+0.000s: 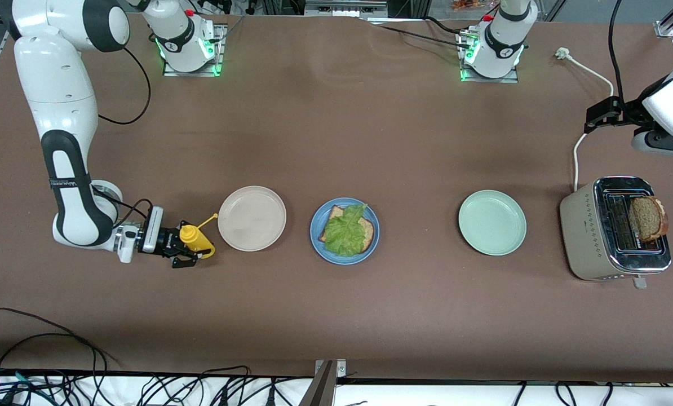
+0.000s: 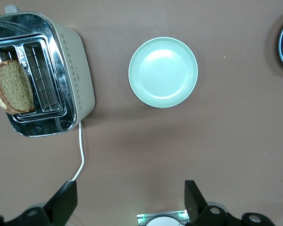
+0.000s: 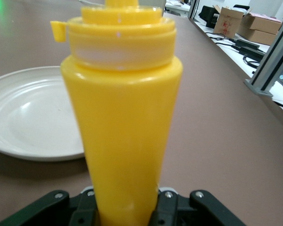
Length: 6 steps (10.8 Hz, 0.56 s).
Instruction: Make sandwich in blue plate with both arms
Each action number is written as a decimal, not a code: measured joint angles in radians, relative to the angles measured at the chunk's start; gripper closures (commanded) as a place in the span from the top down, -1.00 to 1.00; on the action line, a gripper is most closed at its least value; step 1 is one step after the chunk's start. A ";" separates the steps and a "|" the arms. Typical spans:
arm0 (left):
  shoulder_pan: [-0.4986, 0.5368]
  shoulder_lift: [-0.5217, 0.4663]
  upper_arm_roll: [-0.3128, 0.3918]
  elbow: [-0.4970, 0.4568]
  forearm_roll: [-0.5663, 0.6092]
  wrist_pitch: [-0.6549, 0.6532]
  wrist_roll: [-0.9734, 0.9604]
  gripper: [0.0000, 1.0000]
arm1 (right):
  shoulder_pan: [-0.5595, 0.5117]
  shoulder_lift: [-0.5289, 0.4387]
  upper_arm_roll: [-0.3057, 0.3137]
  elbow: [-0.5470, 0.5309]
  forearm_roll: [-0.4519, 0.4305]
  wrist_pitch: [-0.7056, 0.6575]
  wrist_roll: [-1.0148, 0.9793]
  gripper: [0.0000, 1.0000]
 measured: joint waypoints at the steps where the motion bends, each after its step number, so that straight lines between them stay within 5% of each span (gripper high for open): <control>1: 0.000 0.000 0.000 0.000 0.000 0.000 0.000 1.00 | 0.025 -0.003 -0.034 0.018 0.000 0.006 0.007 -1.00; 3: 0.000 0.000 0.000 0.000 0.000 0.000 0.000 1.00 | 0.102 -0.025 -0.105 0.039 -0.034 0.045 0.097 -1.00; 6: 0.001 0.000 0.001 0.000 0.000 0.000 0.000 1.00 | 0.252 -0.092 -0.218 0.046 -0.229 0.090 0.415 -1.00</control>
